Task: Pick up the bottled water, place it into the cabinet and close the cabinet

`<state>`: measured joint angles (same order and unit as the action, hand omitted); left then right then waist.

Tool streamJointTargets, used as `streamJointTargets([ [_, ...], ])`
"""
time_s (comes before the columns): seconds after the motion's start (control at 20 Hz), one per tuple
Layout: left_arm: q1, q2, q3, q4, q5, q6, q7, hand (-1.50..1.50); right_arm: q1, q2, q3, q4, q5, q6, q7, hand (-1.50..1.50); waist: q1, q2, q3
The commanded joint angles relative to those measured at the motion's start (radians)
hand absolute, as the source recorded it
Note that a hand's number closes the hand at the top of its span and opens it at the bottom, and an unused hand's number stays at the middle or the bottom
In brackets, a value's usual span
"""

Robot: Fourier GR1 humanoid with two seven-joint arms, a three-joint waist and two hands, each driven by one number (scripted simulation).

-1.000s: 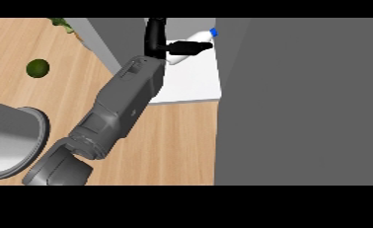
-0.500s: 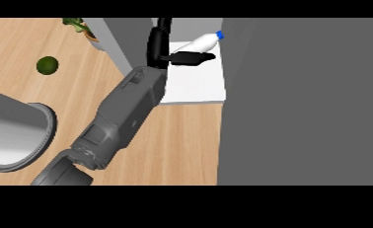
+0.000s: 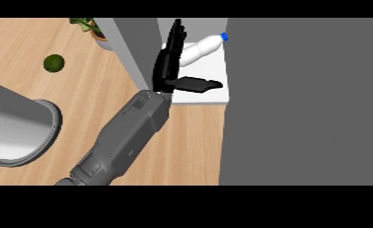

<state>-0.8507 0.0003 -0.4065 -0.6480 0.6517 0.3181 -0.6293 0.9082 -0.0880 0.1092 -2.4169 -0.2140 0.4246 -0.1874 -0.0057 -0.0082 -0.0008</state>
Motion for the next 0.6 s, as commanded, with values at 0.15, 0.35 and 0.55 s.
streamJointTargets([
  [0.15,0.185,0.021,-0.082,-0.295,0.014,-0.051,0.024,-1.50,0.099,0.009,0.033,-0.144,0.000,-0.004,0.012,-1.50,0.009,-0.003,0.000],
  [0.35,0.334,0.006,-0.169,-0.432,-0.022,-0.030,0.006,-1.50,0.108,-0.009,0.027,-0.127,0.040,0.005,-0.011,-1.50,0.009,-0.002,0.000],
  [0.55,0.428,0.118,-0.191,-0.626,-0.009,-0.066,0.087,-1.50,0.078,-0.052,0.005,-0.146,0.041,0.019,0.002,-1.50,0.022,-0.003,0.000],
])
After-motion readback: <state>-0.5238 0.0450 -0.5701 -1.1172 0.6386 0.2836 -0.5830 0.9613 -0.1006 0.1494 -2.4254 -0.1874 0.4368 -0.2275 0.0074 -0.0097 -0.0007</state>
